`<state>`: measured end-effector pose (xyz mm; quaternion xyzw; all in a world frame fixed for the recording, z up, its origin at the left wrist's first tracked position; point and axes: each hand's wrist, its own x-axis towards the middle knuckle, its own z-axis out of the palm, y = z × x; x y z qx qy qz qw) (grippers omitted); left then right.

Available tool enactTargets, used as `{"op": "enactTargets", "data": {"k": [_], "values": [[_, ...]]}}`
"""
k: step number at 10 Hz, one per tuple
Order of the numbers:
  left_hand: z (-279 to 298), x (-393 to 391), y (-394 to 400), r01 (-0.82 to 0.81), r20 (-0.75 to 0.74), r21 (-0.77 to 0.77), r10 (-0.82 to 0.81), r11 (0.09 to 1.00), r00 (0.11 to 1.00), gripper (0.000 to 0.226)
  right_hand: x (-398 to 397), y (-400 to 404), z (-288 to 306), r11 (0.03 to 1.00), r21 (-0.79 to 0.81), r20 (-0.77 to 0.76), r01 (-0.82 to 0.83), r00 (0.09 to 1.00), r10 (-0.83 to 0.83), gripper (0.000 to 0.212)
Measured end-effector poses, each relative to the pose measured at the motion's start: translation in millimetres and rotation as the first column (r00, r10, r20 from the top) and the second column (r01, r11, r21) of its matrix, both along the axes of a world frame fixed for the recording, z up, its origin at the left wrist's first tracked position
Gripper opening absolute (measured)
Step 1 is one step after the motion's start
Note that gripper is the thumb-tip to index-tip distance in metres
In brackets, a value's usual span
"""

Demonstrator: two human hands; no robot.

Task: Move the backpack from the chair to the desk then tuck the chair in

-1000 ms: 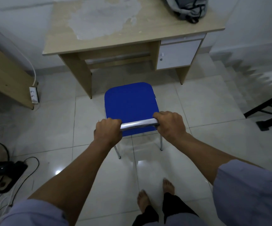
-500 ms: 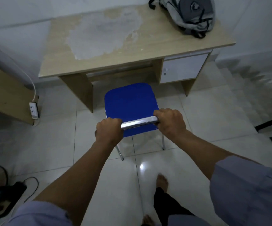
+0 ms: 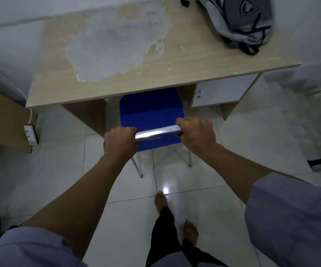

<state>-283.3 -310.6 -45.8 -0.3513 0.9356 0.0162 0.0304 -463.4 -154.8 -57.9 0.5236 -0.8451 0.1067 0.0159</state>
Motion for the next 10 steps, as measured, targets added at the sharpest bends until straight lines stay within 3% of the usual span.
{"op": "enactTargets", "data": {"k": [5,8,9,10], "values": [[-4,-114,-134,0.08,0.035,-0.032,-0.079,0.996,0.996,0.018,-100,-124,-5,0.99,-0.076,-0.045,0.117,0.992,-0.121,0.018],[-1,-125,-142,0.096,0.017,0.021,-0.097,0.995,0.995,0.022,-118,-128,-11,0.995,-0.076,-0.097,0.066,0.993,-0.073,0.022],[7,-128,-139,0.087,0.04,0.109,-0.092,0.99,0.995,0.043,-119,-124,-5,0.995,-0.103,0.002,0.016,1.0,-0.016,0.03],[22,-123,-142,0.119,0.083,0.328,-0.154,0.937,0.985,0.095,-118,-118,12,0.998,-0.014,0.277,-0.056,0.959,0.057,0.066]]}}
